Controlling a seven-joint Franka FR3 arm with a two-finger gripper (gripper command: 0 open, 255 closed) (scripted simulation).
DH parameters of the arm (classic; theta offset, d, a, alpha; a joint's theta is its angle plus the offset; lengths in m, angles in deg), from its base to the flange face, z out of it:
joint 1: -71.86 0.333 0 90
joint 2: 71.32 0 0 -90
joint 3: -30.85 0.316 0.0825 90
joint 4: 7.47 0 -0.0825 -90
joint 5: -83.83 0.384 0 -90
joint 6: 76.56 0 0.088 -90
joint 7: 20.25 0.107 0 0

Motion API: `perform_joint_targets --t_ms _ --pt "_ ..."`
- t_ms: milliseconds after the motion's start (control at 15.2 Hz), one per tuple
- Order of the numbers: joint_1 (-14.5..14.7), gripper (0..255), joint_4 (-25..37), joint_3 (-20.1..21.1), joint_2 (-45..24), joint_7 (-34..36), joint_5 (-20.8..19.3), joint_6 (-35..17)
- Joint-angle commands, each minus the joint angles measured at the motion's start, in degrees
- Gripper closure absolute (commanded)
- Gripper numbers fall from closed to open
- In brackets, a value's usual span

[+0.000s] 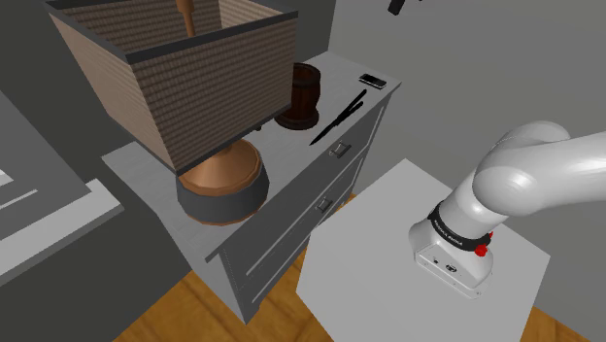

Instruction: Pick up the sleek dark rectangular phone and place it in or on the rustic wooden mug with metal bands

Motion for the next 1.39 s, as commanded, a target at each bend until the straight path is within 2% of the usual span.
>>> perform_joint_targets --t_ms 0,660,990,1320 --pt "0.0 0 0.0 0.0 0.0 0.0 0.0 0.0" --pt "-1.04 0 -7.56 -13.21 -5.86 -13.48 -3.54 -14.41" --pt "-0.96 0 -8.16 -20.02 -12.28 -20.69 -4.0 -21.68" --pt "0.23 0 -6.59 -27.07 -20.77 -28.78 -2.37 -28.49"
